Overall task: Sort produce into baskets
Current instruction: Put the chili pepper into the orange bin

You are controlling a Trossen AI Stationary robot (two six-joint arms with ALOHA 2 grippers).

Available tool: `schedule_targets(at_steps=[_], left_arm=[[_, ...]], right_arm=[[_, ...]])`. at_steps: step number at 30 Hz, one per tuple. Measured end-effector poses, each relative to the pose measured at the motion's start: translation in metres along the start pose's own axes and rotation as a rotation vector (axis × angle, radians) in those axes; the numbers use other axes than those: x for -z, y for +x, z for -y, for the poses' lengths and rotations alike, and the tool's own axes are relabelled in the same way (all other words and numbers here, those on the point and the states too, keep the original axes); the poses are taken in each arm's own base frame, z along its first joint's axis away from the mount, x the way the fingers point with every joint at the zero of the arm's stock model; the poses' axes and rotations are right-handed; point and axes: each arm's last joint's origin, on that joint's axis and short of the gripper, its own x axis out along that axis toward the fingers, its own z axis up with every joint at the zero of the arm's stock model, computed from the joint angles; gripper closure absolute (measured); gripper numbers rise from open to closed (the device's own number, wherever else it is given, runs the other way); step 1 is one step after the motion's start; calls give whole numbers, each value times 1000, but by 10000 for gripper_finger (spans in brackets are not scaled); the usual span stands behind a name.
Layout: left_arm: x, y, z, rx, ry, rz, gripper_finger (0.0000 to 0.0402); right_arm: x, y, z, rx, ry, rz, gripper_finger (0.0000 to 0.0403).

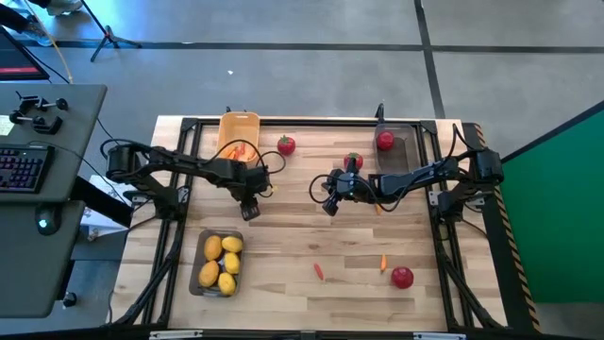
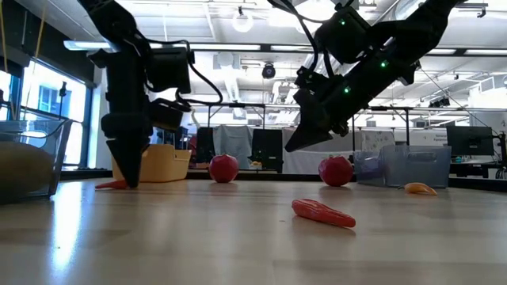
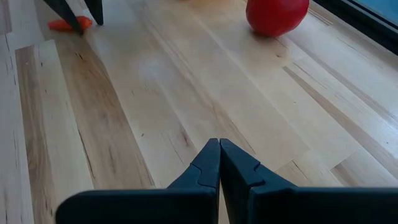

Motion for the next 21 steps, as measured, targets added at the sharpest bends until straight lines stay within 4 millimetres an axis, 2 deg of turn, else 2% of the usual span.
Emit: schedule_targets(at_steps=[5, 9, 15, 18, 21], left_arm=[[-1, -1, -4, -17, 25, -9, 347], [-9, -17, -7, -48, 49, -36, 395], [-29, -61, -22, -117, 36, 42, 393], [-28, -82, -31, -118, -13, 53, 399], [-21, -91, -35, -113, -24, 34, 397]], right_arm=[[0, 0, 0, 0, 0, 0, 403], [0, 0, 0, 1, 0, 0, 403], [0, 0, 0, 10, 2, 2, 403], [0, 0, 0, 9, 8, 2, 403], [0, 0, 0, 6, 7, 1, 403]])
